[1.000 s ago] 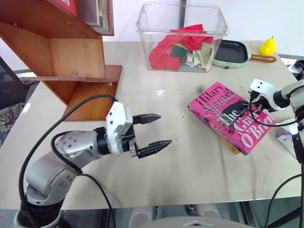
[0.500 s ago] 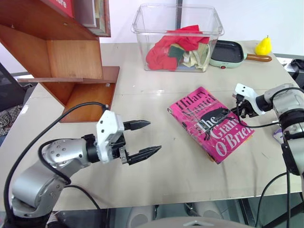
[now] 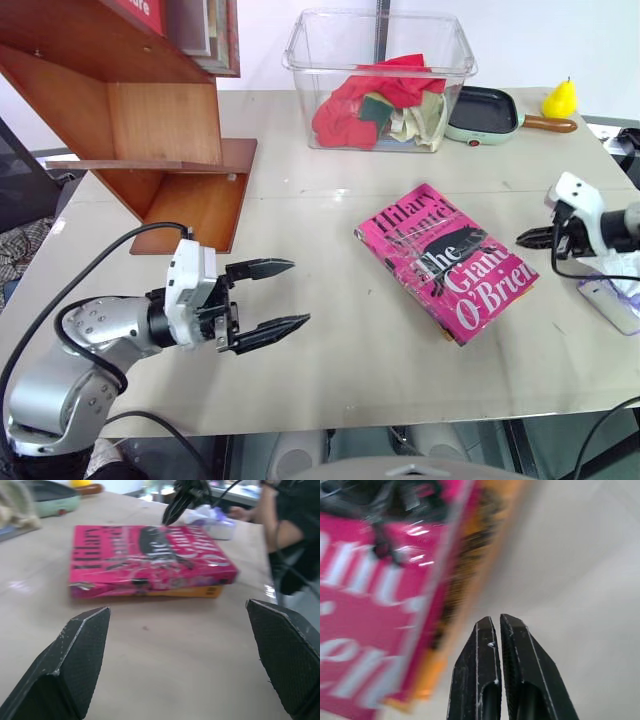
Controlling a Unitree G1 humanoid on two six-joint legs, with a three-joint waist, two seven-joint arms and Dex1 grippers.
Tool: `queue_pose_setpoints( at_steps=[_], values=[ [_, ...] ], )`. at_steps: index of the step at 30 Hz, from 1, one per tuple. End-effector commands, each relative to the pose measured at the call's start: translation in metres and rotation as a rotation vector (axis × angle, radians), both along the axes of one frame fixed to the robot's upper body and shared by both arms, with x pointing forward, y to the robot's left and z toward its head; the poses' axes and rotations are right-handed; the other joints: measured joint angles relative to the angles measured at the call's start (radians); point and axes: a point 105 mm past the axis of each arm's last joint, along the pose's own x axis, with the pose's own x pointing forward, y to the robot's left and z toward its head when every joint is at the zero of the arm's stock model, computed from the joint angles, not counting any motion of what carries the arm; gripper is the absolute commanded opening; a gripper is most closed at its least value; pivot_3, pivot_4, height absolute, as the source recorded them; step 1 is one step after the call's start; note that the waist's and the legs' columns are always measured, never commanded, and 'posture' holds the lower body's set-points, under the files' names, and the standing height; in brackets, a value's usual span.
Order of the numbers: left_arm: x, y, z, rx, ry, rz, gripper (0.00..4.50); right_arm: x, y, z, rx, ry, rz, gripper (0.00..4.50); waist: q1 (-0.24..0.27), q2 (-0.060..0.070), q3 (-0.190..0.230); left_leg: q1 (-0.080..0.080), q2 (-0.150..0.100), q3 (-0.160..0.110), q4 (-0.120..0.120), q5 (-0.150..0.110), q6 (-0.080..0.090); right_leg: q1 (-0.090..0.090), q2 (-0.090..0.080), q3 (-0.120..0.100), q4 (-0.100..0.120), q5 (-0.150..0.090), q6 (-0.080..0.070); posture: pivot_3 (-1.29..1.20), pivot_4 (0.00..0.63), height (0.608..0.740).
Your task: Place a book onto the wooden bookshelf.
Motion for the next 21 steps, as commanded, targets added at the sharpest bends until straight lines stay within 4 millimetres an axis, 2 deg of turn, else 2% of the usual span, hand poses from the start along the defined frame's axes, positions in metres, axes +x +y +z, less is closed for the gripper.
queue_pose_setpoints(
  at_steps=[1,5,13,21],
  values=[
    [-0.001,0.002,0.001,0.008,-0.022,-0.045,4.50,0.000,0.011,0.014,0.008,-0.059,0.017,0.04,-0.003,0.000,0.000,0.000,0.000,0.000,0.000,0.000,0.000,0.000,0.000,0.000,0.000,0.000,0.000,0.00,0.150,0.740],
    [-0.005,0.002,-0.003,0.007,-0.012,-0.074,4.50,-0.009,0.021,0.003,0.008,-0.030,0.059,0.04,-0.001,-0.001,0.000,-0.001,0.001,0.000,0.001,0.000,0.000,0.000,-0.001,0.000,0.000,0.000,0.000,0.00,0.150,0.740],
    [-0.012,0.005,-0.013,0.013,-0.001,-0.074,4.50,-0.015,0.042,0.003,0.054,-0.036,0.109,0.04,-0.002,-0.001,0.000,-0.002,0.001,-0.001,0.000,0.000,0.000,-0.001,-0.002,0.000,-0.001,0.001,-0.002,0.00,0.150,0.740],
    [-0.010,0.003,-0.017,0.023,-0.009,-0.073,4.50,-0.014,0.047,0.000,0.069,-0.062,0.102,0.04,-0.001,-0.001,0.000,-0.002,0.001,-0.001,0.000,0.000,0.000,-0.001,-0.002,0.000,-0.001,0.000,0.000,0.00,0.150,0.740]
  ],
)
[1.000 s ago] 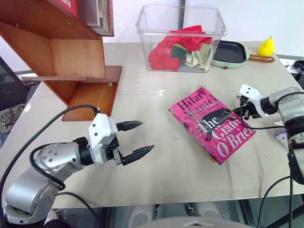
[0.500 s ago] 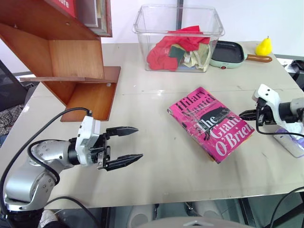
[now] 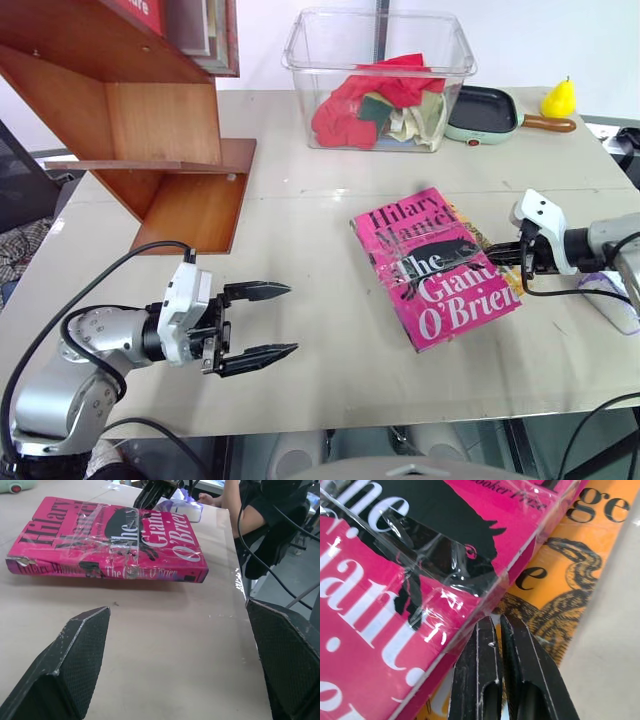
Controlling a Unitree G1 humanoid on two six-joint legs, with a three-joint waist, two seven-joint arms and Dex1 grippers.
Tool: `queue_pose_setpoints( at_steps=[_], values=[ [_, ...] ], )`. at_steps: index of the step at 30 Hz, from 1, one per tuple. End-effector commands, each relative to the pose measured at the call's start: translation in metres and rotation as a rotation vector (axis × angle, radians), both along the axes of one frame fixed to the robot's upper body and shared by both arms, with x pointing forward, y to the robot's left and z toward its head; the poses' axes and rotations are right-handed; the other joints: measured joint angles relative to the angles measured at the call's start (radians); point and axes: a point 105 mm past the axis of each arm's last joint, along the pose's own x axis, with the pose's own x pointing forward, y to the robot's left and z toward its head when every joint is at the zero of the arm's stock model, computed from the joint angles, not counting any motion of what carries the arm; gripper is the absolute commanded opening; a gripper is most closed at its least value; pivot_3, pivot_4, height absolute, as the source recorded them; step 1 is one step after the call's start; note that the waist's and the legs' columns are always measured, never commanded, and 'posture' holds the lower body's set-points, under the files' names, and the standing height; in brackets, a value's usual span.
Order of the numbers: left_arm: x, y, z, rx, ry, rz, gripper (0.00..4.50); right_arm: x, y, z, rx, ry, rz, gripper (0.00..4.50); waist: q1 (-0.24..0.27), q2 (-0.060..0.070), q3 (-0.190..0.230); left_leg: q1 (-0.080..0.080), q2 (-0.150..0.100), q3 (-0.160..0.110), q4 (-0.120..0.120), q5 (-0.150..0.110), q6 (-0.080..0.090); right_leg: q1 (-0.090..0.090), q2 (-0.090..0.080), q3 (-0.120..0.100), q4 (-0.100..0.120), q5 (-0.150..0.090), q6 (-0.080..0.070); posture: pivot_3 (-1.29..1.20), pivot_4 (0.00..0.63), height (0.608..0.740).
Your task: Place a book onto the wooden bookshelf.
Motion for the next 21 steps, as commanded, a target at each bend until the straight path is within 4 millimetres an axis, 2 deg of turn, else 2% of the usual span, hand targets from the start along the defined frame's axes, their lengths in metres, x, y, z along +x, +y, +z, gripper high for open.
queue_pose_setpoints(
  at_steps=[1,4,6,8,9,13,16,17,20,21],
  values=[
    [0.001,-0.003,0.001,0.006,-0.030,-0.006,4.50,0.003,0.003,0.008,0.001,-0.068,0.000,0.04,0.000,0.000,0.000,0.000,0.000,0.000,0.000,0.000,0.000,0.000,0.000,0.000,0.000,0.000,0.000,0.00,0.150,0.740],
    [0.008,-0.007,0.001,0.020,-0.050,0.033,4.50,0.011,-0.015,0.015,-0.006,-0.190,-0.071,0.04,0.004,0.000,0.000,0.000,0.000,0.000,0.000,0.000,0.000,0.000,0.000,0.000,0.000,0.000,0.000,0.00,0.150,0.740],
    [0.012,-0.011,0.003,0.022,-0.061,0.054,4.50,0.006,-0.025,0.023,0.038,-0.236,-0.073,0.04,0.010,0.000,0.000,0.000,0.000,0.000,0.000,0.000,0.000,0.000,0.000,0.000,0.000,0.000,0.000,0.00,0.150,0.740],
    [0.013,-0.015,0.003,0.020,-0.047,0.059,4.50,-0.005,-0.036,0.031,0.069,-0.293,-0.071,0.58,0.019,0.000,0.000,0.000,0.000,0.000,0.000,0.000,0.000,0.000,0.000,0.000,0.000,0.000,0.000,0.00,0.150,0.740],
    [0.013,-0.017,0.004,0.019,-0.041,0.059,4.50,-0.014,-0.039,0.033,0.086,-0.310,-0.063,1.00,0.024,0.000,0.000,0.000,0.000,0.000,0.000,0.000,0.000,0.000,0.000,0.000,0.000,0.000,0.000,0.00,0.150,0.740],
    [0.013,-0.029,0.005,0.042,-0.032,0.077,4.50,-0.056,-0.045,0.043,0.223,-0.358,-0.080,2.86,0.029,0.000,0.000,-0.001,0.000,-0.002,-0.001,0.000,0.000,0.001,0.000,0.000,0.000,0.000,0.002,0.00,0.150,0.740],
    [0.015,-0.035,0.008,0.041,-0.033,0.085,4.50,-0.088,-0.041,0.047,0.264,-0.354,-0.077,4.27,0.027,0.000,0.000,0.000,0.000,-0.002,-0.001,0.000,0.000,0.001,0.001,0.000,0.000,0.000,0.003,0.00,0.150,0.740],
    [0.017,-0.035,0.007,0.063,-0.025,0.099,4.50,-0.103,-0.037,0.048,0.280,-0.345,-0.058,4.46,0.026,0.000,0.000,0.000,0.000,-0.002,-0.001,0.000,0.000,0.001,0.001,0.000,0.000,0.000,0.002,0.00,0.150,0.740],
    [0.024,-0.038,0.011,0.046,0.104,0.153,4.50,-0.145,-0.018,0.052,0.315,-0.333,0.009,4.46,0.020,-0.001,-0.001,0.002,0.002,-0.001,0.000,0.000,0.000,0.003,0.001,0.000,0.000,-0.001,0.002,0.00,0.150,0.740],
    [0.025,-0.039,0.013,0.038,0.141,0.162,4.50,-0.152,-0.014,0.053,0.319,-0.327,0.018,4.46,0.022,-0.001,-0.001,0.003,0.002,-0.001,0.001,0.000,0.000,0.003,0.001,0.001,0.001,-0.001,0.002,0.00,0.150,0.740]
  ],
)
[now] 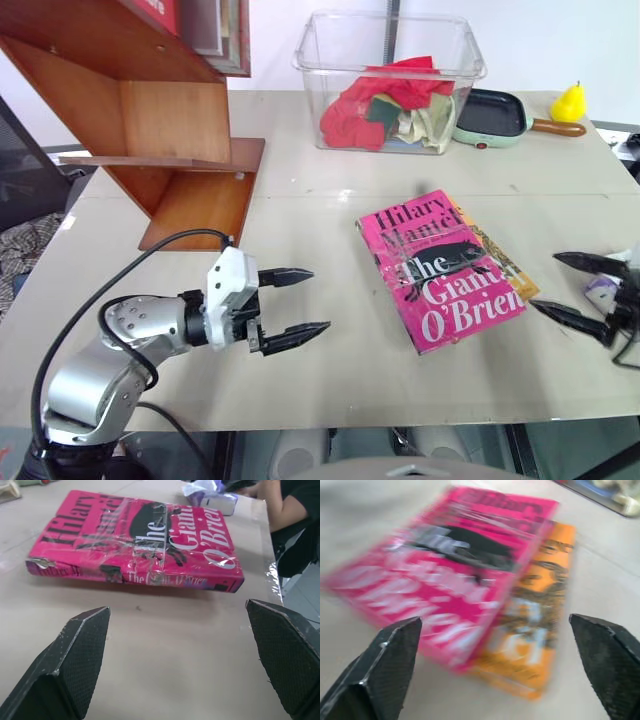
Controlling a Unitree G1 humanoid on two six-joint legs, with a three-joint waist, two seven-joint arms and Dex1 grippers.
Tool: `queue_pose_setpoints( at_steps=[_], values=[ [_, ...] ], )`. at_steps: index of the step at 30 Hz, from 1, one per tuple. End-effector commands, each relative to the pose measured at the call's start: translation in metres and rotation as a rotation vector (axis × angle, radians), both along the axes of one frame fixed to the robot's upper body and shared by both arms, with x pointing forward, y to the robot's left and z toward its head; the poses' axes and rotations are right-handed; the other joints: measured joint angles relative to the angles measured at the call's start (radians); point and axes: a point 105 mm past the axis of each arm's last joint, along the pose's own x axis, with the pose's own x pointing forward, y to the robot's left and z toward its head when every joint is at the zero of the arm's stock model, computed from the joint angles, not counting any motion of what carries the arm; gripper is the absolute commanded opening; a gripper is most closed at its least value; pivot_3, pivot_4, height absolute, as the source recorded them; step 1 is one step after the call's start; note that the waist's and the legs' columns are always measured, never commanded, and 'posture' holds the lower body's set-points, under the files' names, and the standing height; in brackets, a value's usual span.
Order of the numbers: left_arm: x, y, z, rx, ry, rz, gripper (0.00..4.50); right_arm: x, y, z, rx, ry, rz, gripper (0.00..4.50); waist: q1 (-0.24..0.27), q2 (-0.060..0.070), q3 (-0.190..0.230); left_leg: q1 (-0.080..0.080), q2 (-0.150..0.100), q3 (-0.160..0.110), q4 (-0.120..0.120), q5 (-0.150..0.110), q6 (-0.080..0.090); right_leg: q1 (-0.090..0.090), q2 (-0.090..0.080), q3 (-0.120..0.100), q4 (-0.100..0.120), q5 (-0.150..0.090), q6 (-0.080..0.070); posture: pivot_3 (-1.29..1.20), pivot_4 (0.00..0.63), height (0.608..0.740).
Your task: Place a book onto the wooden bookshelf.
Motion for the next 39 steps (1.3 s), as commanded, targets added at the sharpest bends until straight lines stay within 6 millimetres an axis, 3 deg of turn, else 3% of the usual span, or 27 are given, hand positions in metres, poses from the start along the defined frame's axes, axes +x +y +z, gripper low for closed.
queue_pose_setpoints(
  at_steps=[1,7,10,15,22,28,33,39],
  values=[
    [0.003,-0.009,0.013,-0.051,0.149,0.033,4.50,-0.041,0.025,0.017,0.005,-0.048,0.094,4.46,0.004,-0.001,-0.001,0.000,0.000,0.000,0.000,0.000,0.000,0.000,0.000,-0.001,0.000,0.000,0.000,0.00,0.150,0.740],
    [0.023,-0.024,0.018,-0.211,0.612,0.100,4.50,-0.059,0.036,0.022,0.020,-0.105,0.025,4.46,0.003,-0.003,-0.002,0.001,0.005,-0.003,0.002,0.000,0.000,0.003,-0.001,-0.004,0.000,0.000,0.000,0.00,0.150,0.740],
    [0.030,-0.033,0.017,-0.257,0.754,0.124,4.50,-0.060,0.038,0.027,0.026,-0.131,0.003,4.46,-0.001,-0.004,-0.002,0.001,0.005,-0.002,0.002,0.000,0.000,0.003,-0.001,-0.004,0.000,0.000,0.000,0.00,0.150,0.740],
    [0.046,-0.054,-0.023,-0.314,1.051,0.225,4.50,-0.061,0.038,0.026,0.004,-0.130,-0.032,4.46,0.008,-0.004,-0.002,-0.001,0.004,-0.002,0.001,0.000,0.000,0.002,-0.002,-0.004,-0.001,0.000,0.000,0.00,0.150,0.740],
    [0.057,-0.069,-0.056,-0.358,1.187,0.295,4.50,-0.063,0.035,0.027,-0.011,-0.130,-0.063,4.46,0.018,-0.005,-0.003,-0.001,0.003,0.001,0.001,0.000,0.000,0.002,-0.002,-0.004,-0.001,0.000,0.000,0.00,0.150,0.740],
    [0.069,-0.089,-0.066,-0.382,1.193,0.270,4.50,-0.066,0.036,0.029,-0.015,-0.128,-0.077,4.46,0.033,-0.005,-0.006,-0.001,-0.004,0.001,0.002,0.000,0.000,0.003,-0.004,-0.005,-0.002,0.000,-0.001,0.00,0.150,0.740],
    [0.080,-0.119,-0.069,-0.416,1.210,0.224,4.50,-0.067,0.033,0.028,-0.024,-0.115,-0.092,4.46,0.033,-0.006,-0.009,-0.003,-0.006,0.001,0.002,0.000,0.000,0.004,-0.006,-0.006,-0.003,0.000,-0.001,0.00,0.150,0.740],
    [0.082,-0.134,-0.077,-0.423,1.245,0.200,4.50,-0.069,0.034,0.025,-0.025,-0.101,-0.094,4.46,0.031,-0.006,-0.012,-0.004,-0.006,-0.001,0.002,0.000,0.000,0.004,-0.006,-0.007,-0.005,0.000,-0.001,0.00,0.150,0.740]
  ],
)
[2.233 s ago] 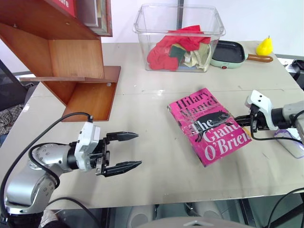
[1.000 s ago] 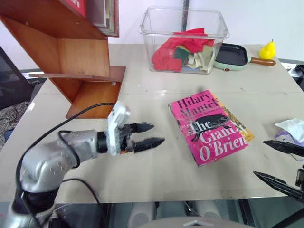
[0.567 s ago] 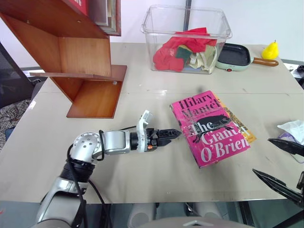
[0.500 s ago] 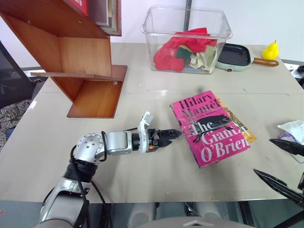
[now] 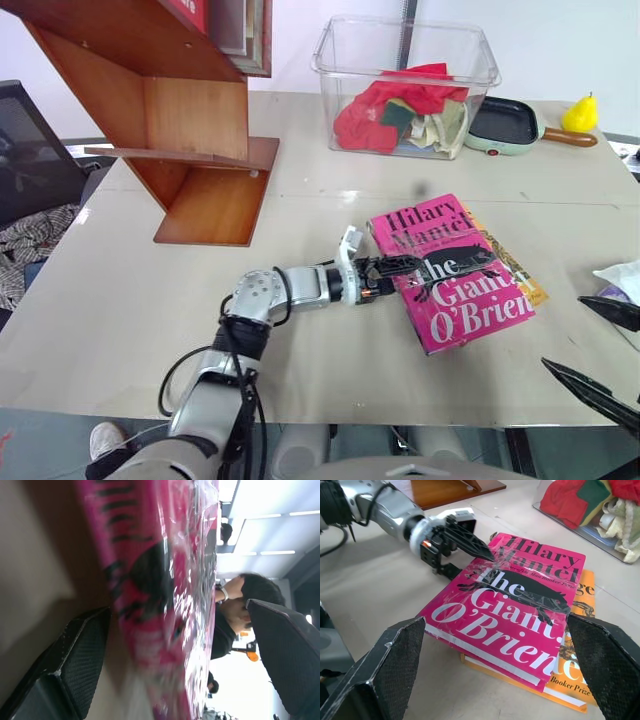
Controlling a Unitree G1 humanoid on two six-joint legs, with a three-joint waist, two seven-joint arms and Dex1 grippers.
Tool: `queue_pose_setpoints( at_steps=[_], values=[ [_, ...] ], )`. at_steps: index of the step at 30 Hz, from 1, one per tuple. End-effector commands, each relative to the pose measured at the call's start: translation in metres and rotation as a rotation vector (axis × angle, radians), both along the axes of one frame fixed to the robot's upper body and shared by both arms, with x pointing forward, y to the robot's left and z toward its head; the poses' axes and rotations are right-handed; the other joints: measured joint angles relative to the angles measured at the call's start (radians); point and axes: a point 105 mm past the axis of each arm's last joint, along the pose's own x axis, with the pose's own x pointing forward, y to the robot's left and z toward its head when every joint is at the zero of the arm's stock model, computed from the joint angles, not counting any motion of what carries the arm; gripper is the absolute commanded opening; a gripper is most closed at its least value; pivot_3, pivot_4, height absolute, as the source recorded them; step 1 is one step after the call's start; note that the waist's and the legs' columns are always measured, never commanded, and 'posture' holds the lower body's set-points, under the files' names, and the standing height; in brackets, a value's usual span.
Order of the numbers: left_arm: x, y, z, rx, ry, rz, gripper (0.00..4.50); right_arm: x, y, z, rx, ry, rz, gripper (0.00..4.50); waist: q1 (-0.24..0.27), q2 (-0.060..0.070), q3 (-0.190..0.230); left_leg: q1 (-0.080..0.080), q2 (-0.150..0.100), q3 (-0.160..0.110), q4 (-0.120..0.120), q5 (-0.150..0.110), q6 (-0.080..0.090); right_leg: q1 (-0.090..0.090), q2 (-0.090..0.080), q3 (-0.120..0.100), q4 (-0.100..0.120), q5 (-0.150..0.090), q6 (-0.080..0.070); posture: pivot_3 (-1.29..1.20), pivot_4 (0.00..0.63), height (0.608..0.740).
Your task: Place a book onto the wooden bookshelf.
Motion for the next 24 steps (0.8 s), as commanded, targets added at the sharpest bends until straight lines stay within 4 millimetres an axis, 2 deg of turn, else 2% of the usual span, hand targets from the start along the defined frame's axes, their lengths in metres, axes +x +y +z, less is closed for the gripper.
queue_pose_setpoints(
  at_steps=[1,2,4,6,7,8,10,14,19,21,24],
  values=[
    [-0.003,-0.002,-0.020,0.037,0.055,-0.012,4.50,-0.002,0.004,0.002,-0.022,-0.020,0.007,4.46,0.000,0.000,-0.001,0.000,0.000,0.000,0.000,0.000,0.000,0.000,0.000,-0.001,0.000,0.000,0.000,0.00,0.150,0.740],
    [-0.003,-0.003,-0.021,0.034,0.065,-0.020,3.95,-0.003,0.004,0.002,-0.022,-0.018,0.007,4.50,0.001,0.000,-0.001,0.000,0.000,-0.001,0.000,0.000,0.000,0.000,0.000,-0.001,0.000,0.000,0.000,0.00,0.150,0.740],
    [-0.005,-0.002,-0.022,0.031,0.074,-0.034,3.26,-0.003,0.005,0.001,-0.023,-0.014,0.008,4.50,-0.002,0.001,-0.002,0.000,0.000,-0.002,0.000,0.000,0.000,0.000,0.000,-0.002,0.000,0.000,0.000,0.00,0.150,0.740],
    [-0.006,-0.001,-0.025,0.040,0.075,-0.043,2.24,-0.002,0.005,0.000,-0.022,-0.011,0.007,4.50,-0.003,0.002,-0.004,0.000,0.000,-0.002,0.000,0.000,0.000,0.000,0.000,-0.002,0.000,0.000,0.000,0.00,0.150,0.740],
    [-0.007,0.000,-0.026,0.044,0.076,-0.047,1.94,-0.002,0.005,-0.001,-0.021,-0.010,0.006,4.50,-0.003,0.002,-0.005,0.000,0.000,-0.002,0.000,0.000,0.000,0.000,0.000,-0.002,0.000,0.000,0.000,0.00,0.150,0.740],
    [-0.008,0.000,-0.027,0.043,0.078,-0.052,1.35,-0.002,0.005,-0.001,-0.020,-0.008,0.006,4.50,-0.003,0.002,-0.005,0.000,0.000,-0.002,0.000,0.000,0.000,0.000,0.000,-0.003,0.000,0.000,0.000,0.00,0.150,0.740],
    [-0.007,0.001,-0.028,0.038,0.081,-0.050,0.86,0.000,0.006,-0.004,-0.018,-0.002,0.007,4.50,-0.003,0.002,-0.006,0.000,0.001,-0.003,0.000,0.000,0.000,0.000,0.000,-0.004,0.000,0.000,0.000,0.00,0.150,0.740],
    [-0.007,0.010,-0.022,0.002,0.062,-0.033,0.77,0.002,0.009,-0.008,-0.011,0.005,0.019,4.50,-0.004,0.002,-0.007,0.000,0.001,-0.003,0.000,0.000,0.000,0.000,0.000,-0.004,-0.001,0.000,0.000,0.00,0.150,0.740],
    [-0.001,0.047,0.009,-0.045,-0.127,0.052,0.77,0.010,0.013,-0.007,0.009,-0.017,0.047,4.50,-0.024,0.002,-0.006,0.000,0.004,-0.004,-0.002,0.000,0.000,-0.001,0.001,-0.003,-0.001,0.000,0.000,0.00,0.150,0.740],
    [0.006,0.065,0.030,-0.075,-0.231,0.117,0.77,0.015,0.015,-0.005,0.023,-0.033,0.063,4.50,-0.030,0.000,-0.005,0.000,0.005,-0.006,-0.003,0.000,0.000,-0.001,0.002,-0.003,-0.001,0.000,0.000,0.00,0.150,0.740],
    [0.012,0.088,0.072,-0.124,-0.399,0.171,0.77,0.024,0.018,-0.002,0.048,-0.061,0.091,4.50,-0.025,0.000,-0.004,0.000,0.006,-0.009,-0.003,0.000,0.000,-0.001,0.002,-0.005,-0.001,0.000,0.000,0.00,0.150,0.740]
  ],
)
